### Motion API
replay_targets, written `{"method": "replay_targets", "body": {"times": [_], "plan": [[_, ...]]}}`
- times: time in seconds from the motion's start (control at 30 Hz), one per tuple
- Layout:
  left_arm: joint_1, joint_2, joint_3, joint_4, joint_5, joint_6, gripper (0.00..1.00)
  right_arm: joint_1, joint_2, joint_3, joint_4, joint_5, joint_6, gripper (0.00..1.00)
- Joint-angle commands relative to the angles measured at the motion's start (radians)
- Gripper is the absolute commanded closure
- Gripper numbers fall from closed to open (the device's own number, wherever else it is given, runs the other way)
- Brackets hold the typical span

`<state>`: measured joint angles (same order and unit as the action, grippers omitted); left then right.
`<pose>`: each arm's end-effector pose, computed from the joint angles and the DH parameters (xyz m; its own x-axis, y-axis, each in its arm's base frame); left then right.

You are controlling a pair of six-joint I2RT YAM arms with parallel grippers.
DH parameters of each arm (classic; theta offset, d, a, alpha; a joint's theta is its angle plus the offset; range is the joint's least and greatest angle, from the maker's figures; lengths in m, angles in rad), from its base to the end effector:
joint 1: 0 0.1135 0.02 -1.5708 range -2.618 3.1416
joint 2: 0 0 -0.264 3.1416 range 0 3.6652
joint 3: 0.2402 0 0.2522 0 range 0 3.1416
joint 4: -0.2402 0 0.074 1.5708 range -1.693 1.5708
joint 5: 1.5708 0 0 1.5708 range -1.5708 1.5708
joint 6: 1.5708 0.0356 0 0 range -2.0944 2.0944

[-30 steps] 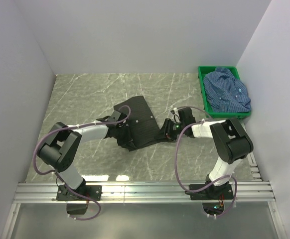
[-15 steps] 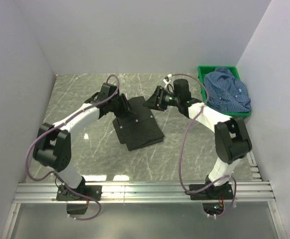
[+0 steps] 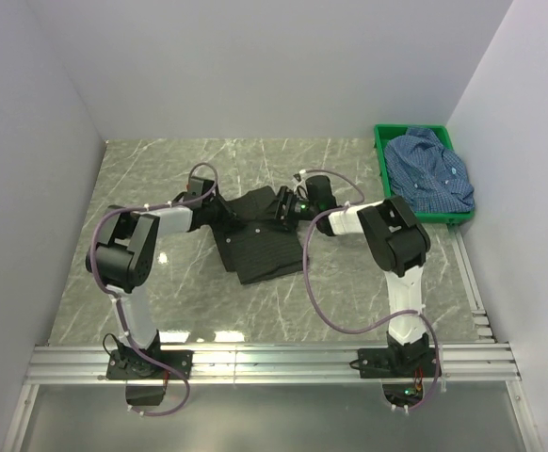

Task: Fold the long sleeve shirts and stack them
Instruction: Fold the shirt

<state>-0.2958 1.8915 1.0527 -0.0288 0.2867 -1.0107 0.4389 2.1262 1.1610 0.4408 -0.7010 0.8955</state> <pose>0.3620 -0.1208 0.1394 -0.7727 -0.6140 -0.1608 -0.3767 0.6475 -0.6625 0.3845 0.2059 0.1199 -0.9313 0.2218 -0.2891 -0.1652 0.4502 0.8775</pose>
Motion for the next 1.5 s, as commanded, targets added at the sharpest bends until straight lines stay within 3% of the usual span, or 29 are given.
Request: {"method": "replay_targets", "body": {"times": [0.0,0.17,0.33,0.5,0.73,0.87,1.13,1.37,1.47], "plan": [[0.015,0.008,-0.065,0.061,-0.084,-0.011,0.71,-0.012,-0.018,-0.076,0.032,0.075,-0.021,0.36],[0.02,-0.057,-0.037,0.032,-0.09,0.015,0.68,-0.031,-0.121,-0.074,-0.005,0.08,-0.043,0.34],[0.021,-0.092,0.096,-0.051,-0.116,0.047,0.64,-0.031,-0.143,0.078,-0.011,0.026,0.015,0.34],[0.027,0.023,0.262,-0.1,-0.116,0.055,0.69,-0.025,-0.023,0.296,-0.054,0.006,0.039,0.35],[0.063,0.145,0.291,-0.036,-0.098,0.037,0.75,-0.031,0.178,0.427,0.007,0.012,0.13,0.36],[0.109,0.202,0.257,0.004,-0.069,0.017,0.76,-0.042,0.261,0.416,0.081,0.035,0.197,0.36],[0.156,0.199,0.199,0.05,-0.038,0.026,0.77,-0.098,0.201,0.295,0.11,0.083,0.181,0.36],[0.159,0.054,0.242,-0.049,-0.055,0.058,0.69,-0.131,-0.029,0.18,0.012,0.038,0.053,0.36],[0.129,-0.065,0.218,-0.143,-0.141,0.023,0.62,-0.128,-0.145,0.062,0.021,0.0,0.046,0.36]]}}
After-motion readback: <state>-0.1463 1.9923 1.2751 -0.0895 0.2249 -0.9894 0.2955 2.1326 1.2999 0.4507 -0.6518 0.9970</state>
